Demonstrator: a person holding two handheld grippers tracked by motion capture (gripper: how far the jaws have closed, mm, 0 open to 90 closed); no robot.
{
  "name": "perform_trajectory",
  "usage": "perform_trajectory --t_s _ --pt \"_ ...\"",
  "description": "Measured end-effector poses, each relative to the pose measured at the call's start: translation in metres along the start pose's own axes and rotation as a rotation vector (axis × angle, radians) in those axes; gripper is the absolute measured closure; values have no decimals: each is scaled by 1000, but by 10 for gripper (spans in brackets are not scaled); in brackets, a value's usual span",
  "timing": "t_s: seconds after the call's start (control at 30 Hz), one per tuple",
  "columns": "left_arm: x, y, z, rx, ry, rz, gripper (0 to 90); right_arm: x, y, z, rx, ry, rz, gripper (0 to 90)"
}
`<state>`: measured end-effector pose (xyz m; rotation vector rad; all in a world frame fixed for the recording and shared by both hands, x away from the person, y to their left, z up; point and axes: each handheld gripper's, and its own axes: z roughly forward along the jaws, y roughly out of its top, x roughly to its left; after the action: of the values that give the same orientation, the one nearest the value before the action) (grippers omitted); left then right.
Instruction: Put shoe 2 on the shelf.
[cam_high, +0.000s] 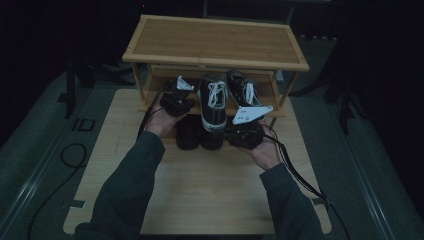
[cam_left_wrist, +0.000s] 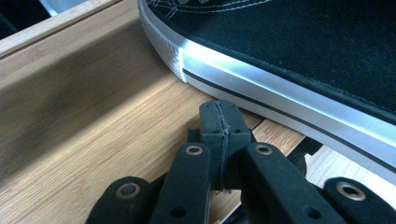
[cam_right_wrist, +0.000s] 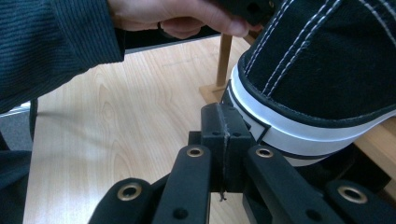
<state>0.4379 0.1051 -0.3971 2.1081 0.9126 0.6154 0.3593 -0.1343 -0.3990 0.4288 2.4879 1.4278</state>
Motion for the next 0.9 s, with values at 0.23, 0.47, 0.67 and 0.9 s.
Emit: perform_trajectory --t_s 0.23,0.47,0.67,0.9 --pt "0 0 0 -1 0 -10 900 -2 1 4 18 -28 -22 900" --pt "0 0 0 -1 0 -10 900 -6 1 7 3 -18 -23 900" --pt "-2 1 0 3 7 -2 900 -8 2 8 -1 -15 -23 900" --pt "-1 0 0 1 2 -5 900 -13 5 10 1 -52 -25 900"
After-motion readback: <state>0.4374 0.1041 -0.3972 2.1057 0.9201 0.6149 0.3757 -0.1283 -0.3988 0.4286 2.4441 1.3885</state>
